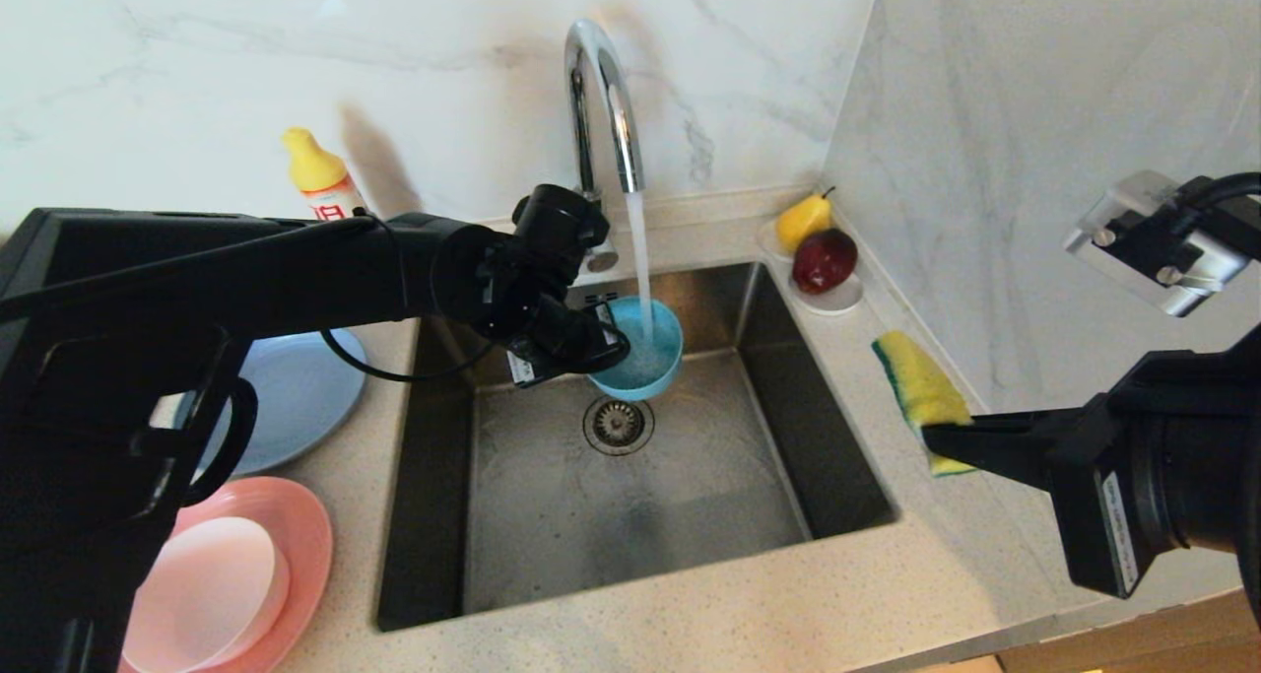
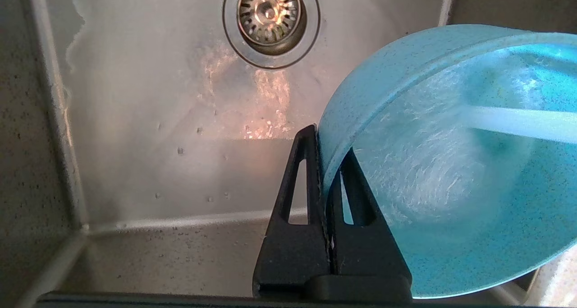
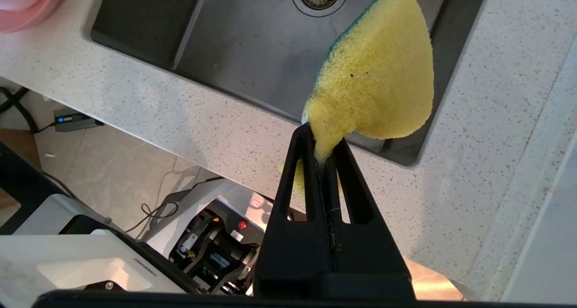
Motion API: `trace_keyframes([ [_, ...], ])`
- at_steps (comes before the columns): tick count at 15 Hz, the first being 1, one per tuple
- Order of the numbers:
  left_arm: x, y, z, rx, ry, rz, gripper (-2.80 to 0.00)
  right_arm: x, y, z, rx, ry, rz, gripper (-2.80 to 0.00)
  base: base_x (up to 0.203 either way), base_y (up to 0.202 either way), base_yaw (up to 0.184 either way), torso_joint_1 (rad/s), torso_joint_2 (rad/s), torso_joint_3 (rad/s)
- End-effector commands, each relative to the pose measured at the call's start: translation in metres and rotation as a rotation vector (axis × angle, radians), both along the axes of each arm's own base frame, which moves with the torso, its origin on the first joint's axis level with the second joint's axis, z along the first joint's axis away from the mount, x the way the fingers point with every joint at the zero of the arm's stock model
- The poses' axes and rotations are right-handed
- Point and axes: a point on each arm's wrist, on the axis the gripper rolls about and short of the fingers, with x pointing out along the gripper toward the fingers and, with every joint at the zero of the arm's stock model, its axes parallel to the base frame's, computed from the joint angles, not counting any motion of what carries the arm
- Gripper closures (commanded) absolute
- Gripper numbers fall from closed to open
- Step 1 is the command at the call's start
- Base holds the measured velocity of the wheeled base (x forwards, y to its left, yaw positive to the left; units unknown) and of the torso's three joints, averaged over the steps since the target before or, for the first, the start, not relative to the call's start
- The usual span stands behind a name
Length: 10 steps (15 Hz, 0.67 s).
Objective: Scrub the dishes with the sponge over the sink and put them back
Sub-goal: Wash the bowl
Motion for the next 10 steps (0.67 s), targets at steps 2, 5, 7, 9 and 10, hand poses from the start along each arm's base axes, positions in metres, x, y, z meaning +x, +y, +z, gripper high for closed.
trace_keyframes([
  [2,0.0,0.0,-0.001,0.0,0.004,0.003,0.0,0.001,0.002,-0.001,-0.002,0.003,0.0,0.0,0.0,0.0,0.0,0.0,0.0,0.0],
  [5,-0.001,0.0,0.0,0.001,0.004,0.004,0.0,0.001,0.003,-0.001,-0.004,0.005,0.009,0.0,0.0,0.0,0.0,0.0,0.0,0.0],
  [7,-0.002,0.001,0.004,0.0,-0.001,0.003,0.0,0.0,0.006,-0.002,-0.006,0.007,0.021,0.0,0.0,0.0,0.0,0.0,0.0,0.0],
  [9,-0.006,0.004,0.01,-0.001,-0.007,0.005,0.0,-0.001,0.01,-0.003,-0.011,0.013,0.038,0.0,0.0,0.0,0.0,0.0,0.0,0.0],
  [10,-0.01,0.006,0.012,0.005,-0.007,0.002,0.0,0.0,0.013,-0.005,-0.014,0.021,0.05,0.0,0.0,0.0,0.0,0.0,0.0,0.0],
])
